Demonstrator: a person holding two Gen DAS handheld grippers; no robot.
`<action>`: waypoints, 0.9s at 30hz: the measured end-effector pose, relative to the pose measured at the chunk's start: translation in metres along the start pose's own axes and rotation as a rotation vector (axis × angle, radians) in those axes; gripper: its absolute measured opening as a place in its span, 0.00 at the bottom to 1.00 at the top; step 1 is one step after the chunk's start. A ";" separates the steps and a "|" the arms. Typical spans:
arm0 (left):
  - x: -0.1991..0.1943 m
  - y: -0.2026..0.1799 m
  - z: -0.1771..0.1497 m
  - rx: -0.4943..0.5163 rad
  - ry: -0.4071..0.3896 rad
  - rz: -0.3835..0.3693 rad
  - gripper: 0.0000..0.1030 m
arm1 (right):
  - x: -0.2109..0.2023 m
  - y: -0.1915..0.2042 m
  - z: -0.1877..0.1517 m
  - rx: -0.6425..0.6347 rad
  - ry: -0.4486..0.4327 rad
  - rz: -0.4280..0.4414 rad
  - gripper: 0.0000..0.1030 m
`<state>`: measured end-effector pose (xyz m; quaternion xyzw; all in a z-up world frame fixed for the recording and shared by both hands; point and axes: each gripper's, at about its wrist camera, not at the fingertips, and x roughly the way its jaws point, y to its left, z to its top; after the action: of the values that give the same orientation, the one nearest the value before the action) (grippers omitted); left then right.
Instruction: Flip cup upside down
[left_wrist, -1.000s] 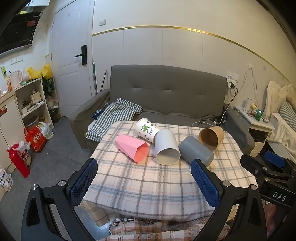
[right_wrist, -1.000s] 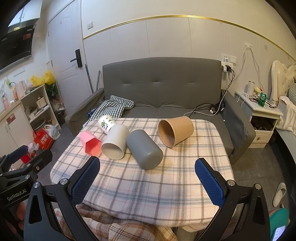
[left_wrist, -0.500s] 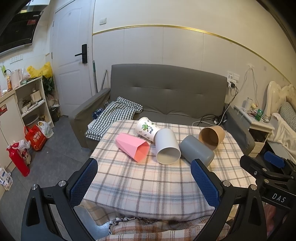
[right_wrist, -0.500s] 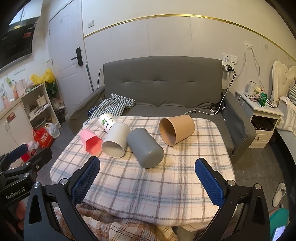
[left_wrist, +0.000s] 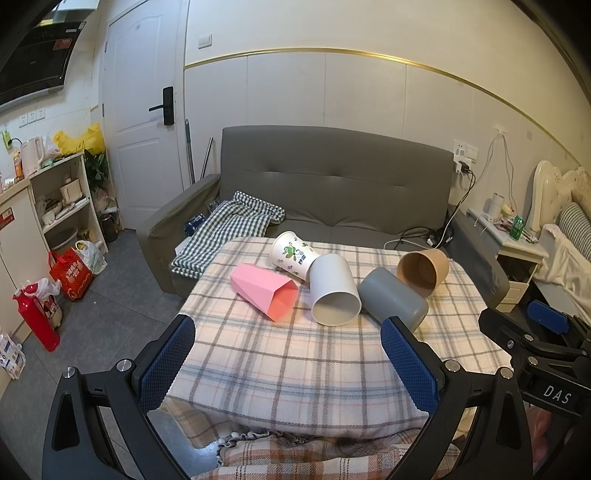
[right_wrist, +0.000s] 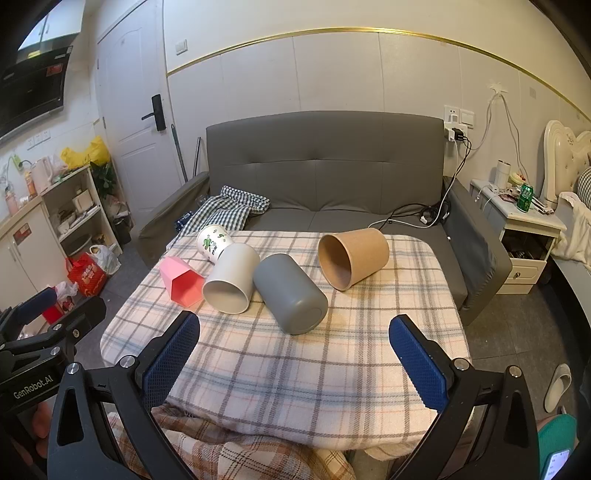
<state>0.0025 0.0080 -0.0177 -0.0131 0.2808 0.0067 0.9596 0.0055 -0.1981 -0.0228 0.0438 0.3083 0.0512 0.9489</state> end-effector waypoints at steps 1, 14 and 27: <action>0.000 0.000 0.000 0.000 0.000 -0.001 1.00 | 0.000 0.000 0.000 0.001 0.000 0.001 1.00; 0.006 -0.011 -0.006 0.013 0.018 -0.014 1.00 | 0.003 -0.009 0.002 0.019 0.022 -0.008 1.00; 0.051 -0.098 0.040 0.243 0.058 -0.167 1.00 | 0.022 -0.081 0.028 0.117 0.085 -0.086 1.00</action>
<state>0.0693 -0.0883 -0.0098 0.0798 0.3053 -0.1075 0.9428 0.0454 -0.2773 -0.0219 0.0836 0.3521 -0.0061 0.9322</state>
